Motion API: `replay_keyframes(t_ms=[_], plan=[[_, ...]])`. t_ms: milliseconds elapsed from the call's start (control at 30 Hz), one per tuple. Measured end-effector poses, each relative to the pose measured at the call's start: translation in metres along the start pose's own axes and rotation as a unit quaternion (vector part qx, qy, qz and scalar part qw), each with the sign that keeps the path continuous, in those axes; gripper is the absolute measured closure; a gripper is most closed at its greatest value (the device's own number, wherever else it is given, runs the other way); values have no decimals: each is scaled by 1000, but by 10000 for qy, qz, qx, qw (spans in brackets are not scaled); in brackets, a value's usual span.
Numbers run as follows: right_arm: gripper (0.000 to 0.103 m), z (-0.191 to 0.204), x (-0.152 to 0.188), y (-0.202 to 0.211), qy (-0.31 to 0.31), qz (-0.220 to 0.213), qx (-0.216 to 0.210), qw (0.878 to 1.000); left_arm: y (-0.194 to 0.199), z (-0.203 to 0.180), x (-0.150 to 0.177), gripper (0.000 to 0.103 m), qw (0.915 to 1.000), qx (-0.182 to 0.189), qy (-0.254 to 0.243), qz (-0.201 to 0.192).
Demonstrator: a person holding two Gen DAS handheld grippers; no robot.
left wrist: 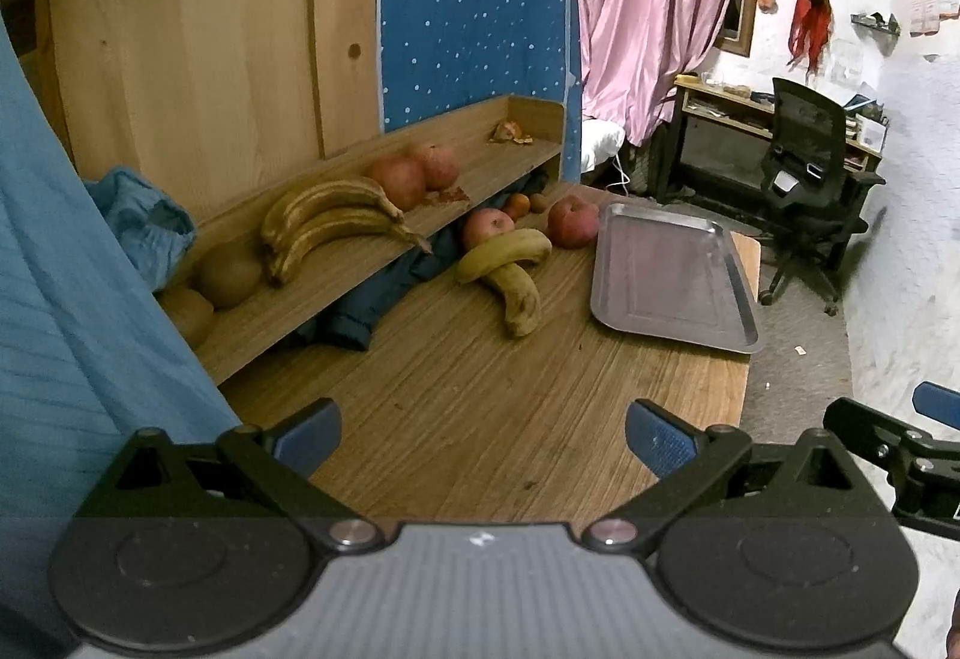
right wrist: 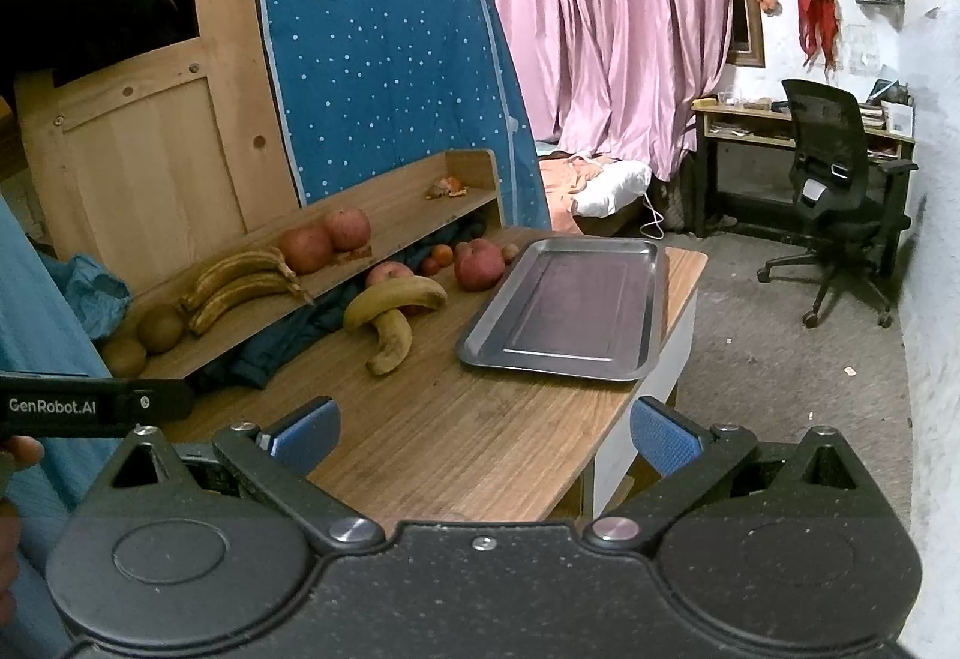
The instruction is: Organize fruits
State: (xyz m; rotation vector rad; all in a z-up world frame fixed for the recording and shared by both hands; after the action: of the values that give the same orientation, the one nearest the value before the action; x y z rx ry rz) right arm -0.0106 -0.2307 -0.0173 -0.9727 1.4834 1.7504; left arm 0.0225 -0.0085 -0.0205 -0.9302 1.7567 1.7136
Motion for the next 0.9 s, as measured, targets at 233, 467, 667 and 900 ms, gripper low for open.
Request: replay_keyframes(t_ms=[233,467,667,900], plan=[[1,-14,-5,-7,44,41,-119,9999,-5,-10,-4,0,9998,-155,104,67],[1,-32,-12,-17,153,130,-335,9992,-12,-21,-7,0,9988,-375,252,179],[1,-53,-18,-26,395,166,-587,9974,-21,-36,-5,0,9967,-599,454,304],[1,-84,-28,-39,907,177,-1074,9899,-39,-60,-5,0,9905,-974,821,515]])
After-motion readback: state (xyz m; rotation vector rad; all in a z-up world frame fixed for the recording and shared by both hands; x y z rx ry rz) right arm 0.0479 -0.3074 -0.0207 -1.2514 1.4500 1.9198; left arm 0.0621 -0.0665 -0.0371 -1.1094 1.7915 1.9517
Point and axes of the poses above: each gripper's, at about its wrist camera, not at the fingertips, and y roughly against the way its jaws point, z to its left, x to its underside, the point moved 1 cm from there along -y, roughly the way its jaws point, and after that the axes turned 5 degrees about y, right-handed, at the moved point
